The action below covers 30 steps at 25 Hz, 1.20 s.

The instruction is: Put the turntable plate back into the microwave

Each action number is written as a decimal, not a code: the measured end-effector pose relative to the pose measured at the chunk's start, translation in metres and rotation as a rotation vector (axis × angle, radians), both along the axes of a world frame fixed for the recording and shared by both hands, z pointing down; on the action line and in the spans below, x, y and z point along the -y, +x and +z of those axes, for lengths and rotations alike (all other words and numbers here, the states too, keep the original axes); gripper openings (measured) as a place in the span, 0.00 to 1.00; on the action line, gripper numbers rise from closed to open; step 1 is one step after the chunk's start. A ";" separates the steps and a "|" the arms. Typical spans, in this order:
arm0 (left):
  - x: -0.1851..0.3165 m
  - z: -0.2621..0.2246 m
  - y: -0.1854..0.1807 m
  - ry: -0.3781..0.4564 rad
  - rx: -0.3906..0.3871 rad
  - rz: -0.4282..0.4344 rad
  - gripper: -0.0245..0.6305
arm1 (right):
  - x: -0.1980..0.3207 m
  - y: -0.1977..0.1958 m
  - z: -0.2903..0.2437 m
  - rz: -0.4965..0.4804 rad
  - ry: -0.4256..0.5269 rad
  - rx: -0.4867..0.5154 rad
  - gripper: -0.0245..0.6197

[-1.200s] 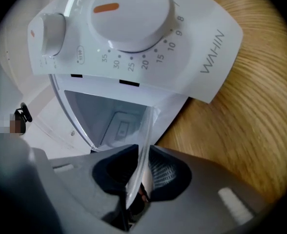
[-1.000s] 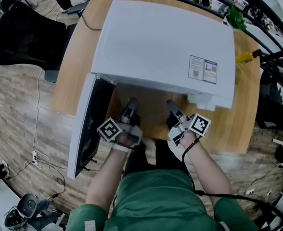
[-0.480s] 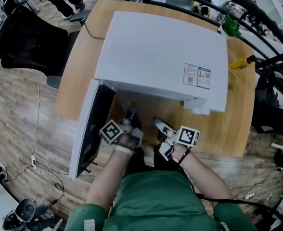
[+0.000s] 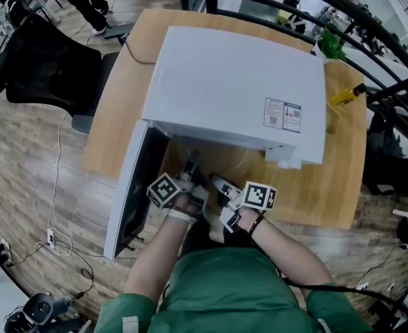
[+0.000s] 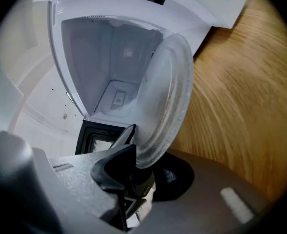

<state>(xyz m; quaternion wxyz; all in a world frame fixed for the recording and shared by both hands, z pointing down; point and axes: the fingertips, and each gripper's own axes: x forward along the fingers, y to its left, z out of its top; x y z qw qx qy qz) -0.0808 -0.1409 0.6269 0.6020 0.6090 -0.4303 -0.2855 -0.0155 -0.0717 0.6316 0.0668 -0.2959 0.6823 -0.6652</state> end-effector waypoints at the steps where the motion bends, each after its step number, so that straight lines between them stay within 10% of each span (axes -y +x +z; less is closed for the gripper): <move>1: 0.001 0.000 0.000 0.001 0.002 0.001 0.12 | 0.000 -0.001 0.000 -0.003 -0.003 -0.001 0.19; 16: -0.006 -0.004 0.011 0.000 0.074 0.106 0.29 | 0.020 0.017 0.002 0.106 -0.050 0.073 0.11; 30: -0.018 0.000 0.008 -0.046 0.176 0.140 0.12 | 0.044 0.027 0.004 0.118 -0.035 0.061 0.12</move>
